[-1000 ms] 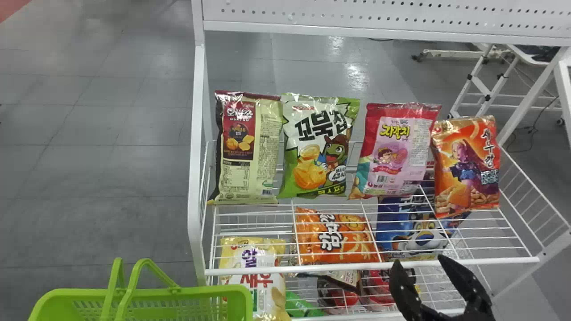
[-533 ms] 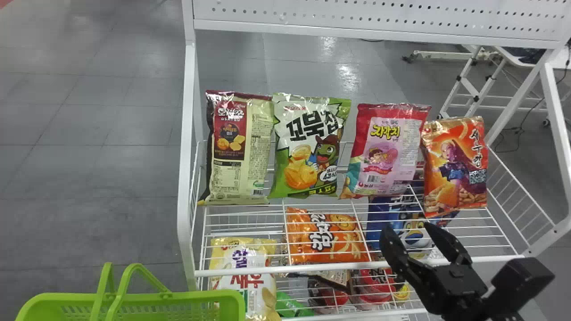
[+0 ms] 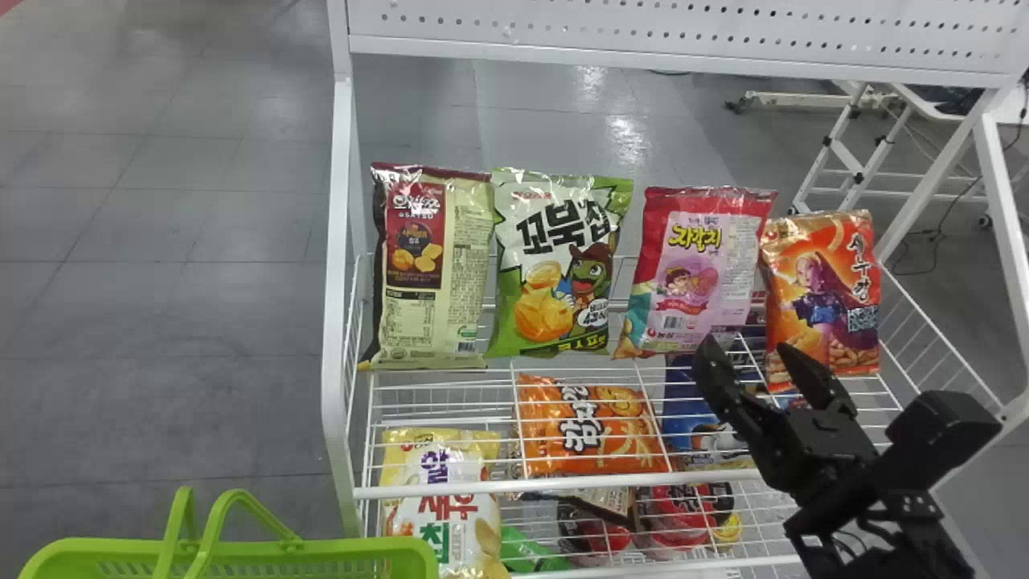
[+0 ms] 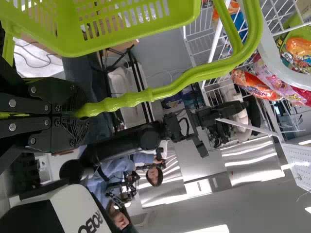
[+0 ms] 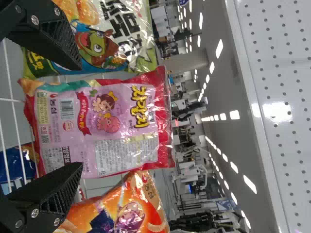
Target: Hold basket handle with left hand then pick Jagalchi snack with right hand and place into basket
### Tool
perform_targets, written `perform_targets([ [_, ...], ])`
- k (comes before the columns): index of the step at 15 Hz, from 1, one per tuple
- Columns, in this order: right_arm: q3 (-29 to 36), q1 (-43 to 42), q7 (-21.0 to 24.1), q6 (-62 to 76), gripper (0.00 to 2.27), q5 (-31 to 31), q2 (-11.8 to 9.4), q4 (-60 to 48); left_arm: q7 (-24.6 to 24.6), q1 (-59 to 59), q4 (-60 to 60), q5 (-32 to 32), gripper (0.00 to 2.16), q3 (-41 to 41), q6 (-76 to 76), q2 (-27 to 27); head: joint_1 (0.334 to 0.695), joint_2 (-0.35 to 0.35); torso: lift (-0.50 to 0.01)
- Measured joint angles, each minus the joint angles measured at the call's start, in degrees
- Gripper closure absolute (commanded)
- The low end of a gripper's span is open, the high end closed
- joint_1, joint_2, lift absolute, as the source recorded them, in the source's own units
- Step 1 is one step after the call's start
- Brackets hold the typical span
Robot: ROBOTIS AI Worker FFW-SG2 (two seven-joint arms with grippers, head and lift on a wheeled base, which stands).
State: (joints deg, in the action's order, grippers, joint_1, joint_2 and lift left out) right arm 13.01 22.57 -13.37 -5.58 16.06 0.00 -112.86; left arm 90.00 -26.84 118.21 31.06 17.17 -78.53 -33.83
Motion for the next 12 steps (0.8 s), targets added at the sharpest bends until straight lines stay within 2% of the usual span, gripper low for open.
perform_targets([
  [7,-0.62,-4.19,5.32,-0.43,0.11,-0.76,0.00,1.81,0.00,-0.63,0.15,1.10,2.15,0.30,1.63,-1.24,0.695,-0.164,-0.009],
  [12,0.16,-9.71,5.72,-3.23,0.11,-1.66,0.00,6.74,0.00,-0.76,-0.03,2.39,2.15,0.37,3.48,-1.99,0.695,-0.170,-0.009],
])
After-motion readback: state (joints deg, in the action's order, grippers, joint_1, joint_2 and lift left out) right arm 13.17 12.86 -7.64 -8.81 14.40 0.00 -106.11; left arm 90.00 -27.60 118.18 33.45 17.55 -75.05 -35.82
